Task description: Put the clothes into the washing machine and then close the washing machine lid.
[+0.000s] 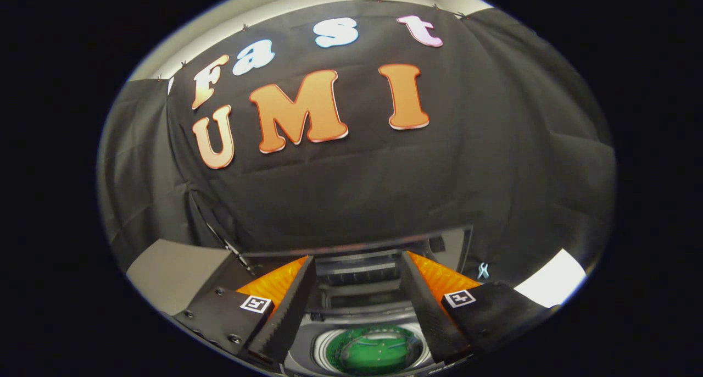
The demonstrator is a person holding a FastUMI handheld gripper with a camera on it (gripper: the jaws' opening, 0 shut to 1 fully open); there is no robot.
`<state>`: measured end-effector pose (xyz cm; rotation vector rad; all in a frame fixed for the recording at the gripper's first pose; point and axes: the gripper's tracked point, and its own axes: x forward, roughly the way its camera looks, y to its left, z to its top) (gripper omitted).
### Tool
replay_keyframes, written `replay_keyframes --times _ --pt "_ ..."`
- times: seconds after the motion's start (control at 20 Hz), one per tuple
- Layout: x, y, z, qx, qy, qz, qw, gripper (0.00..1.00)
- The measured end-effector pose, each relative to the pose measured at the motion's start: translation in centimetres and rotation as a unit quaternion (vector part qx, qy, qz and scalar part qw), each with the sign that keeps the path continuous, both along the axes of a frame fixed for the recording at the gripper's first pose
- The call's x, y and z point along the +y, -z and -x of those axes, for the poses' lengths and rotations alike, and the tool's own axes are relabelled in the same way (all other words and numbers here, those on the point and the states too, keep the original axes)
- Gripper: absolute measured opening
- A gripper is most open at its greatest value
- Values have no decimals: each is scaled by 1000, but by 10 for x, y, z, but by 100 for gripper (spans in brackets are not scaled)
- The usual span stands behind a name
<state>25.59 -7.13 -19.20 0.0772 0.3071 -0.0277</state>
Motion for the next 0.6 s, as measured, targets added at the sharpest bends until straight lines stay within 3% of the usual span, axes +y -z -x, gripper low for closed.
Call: replay_keyframes --times 0.25,0.6 --pt "15 -24 -63 -11 -16 27 999 98" --pt "21 37 -125 65 -17 36 997 99"
